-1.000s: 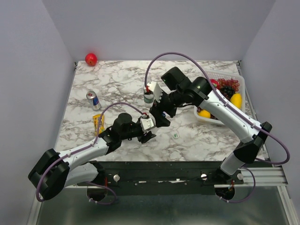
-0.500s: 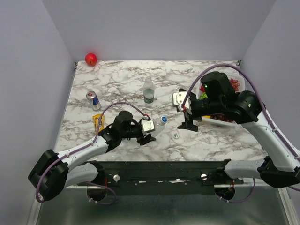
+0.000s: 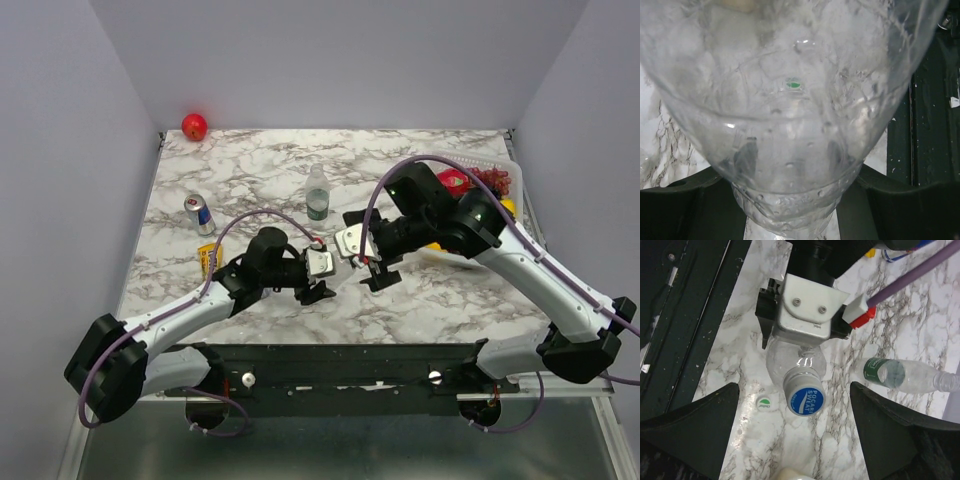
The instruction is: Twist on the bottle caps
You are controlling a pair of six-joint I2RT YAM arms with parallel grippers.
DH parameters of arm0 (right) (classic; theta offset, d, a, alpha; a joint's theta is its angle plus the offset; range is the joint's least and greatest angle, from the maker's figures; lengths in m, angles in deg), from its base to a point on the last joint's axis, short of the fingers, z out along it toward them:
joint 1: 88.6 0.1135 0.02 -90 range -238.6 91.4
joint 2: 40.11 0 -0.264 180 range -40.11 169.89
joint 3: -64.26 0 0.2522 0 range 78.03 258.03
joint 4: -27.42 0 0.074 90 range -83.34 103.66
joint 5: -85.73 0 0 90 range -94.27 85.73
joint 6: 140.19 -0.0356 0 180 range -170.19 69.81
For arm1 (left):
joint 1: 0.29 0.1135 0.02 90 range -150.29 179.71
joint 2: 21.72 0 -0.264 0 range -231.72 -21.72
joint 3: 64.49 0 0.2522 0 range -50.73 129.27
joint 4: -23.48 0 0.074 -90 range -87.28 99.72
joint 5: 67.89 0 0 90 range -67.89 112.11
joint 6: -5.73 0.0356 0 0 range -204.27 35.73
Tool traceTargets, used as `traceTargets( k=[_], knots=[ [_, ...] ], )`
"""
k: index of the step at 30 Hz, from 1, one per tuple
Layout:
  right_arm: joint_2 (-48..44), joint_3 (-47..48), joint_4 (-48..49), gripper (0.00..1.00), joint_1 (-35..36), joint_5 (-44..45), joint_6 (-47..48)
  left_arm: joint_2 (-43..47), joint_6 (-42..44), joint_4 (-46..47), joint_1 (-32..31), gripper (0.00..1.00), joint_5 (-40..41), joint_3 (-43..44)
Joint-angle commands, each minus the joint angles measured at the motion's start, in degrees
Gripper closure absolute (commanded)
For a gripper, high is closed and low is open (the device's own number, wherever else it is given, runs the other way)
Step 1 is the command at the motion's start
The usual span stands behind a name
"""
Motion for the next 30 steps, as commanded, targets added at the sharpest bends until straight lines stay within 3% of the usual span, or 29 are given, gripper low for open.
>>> traceTargets(
  k=[1,7,18,25,27,30],
  knots=[
    [-1.7,-2.4,1.2,0.01,1.4,-0.5,2.1,-0.4,-3.7,0.3,0.8,1.0,-4.1,1.7],
    [-2.0,-4.3,0.9,0.02,1.4,2.3,1.0,0.0,-9.4,4.0,2.4,1.0,-4.2,0.6],
    [-2.4,-6.7,-1.3,0.03,1.4,6.9,-12.6,1.0,-16.4,9.1,5.3,1.0,-3.0,-0.5],
    [-5.0,-10.6,-6.1,0.06,1.2,9.2,-18.2,1.0,-15.8,8.8,5.6,1.0,-2.9,-0.5],
    [-4.2,-8.2,-7.6,0.11,0.6,9.2,-19.0,0.7,-14.7,7.5,5.6,1.0,-3.2,-0.1],
    [-4.2,-1.5,-4.5,0.11,-1.2,8.2,-17.6,-0.2,-10.0,2.8,5.5,1.0,-4.1,1.0]
  ],
)
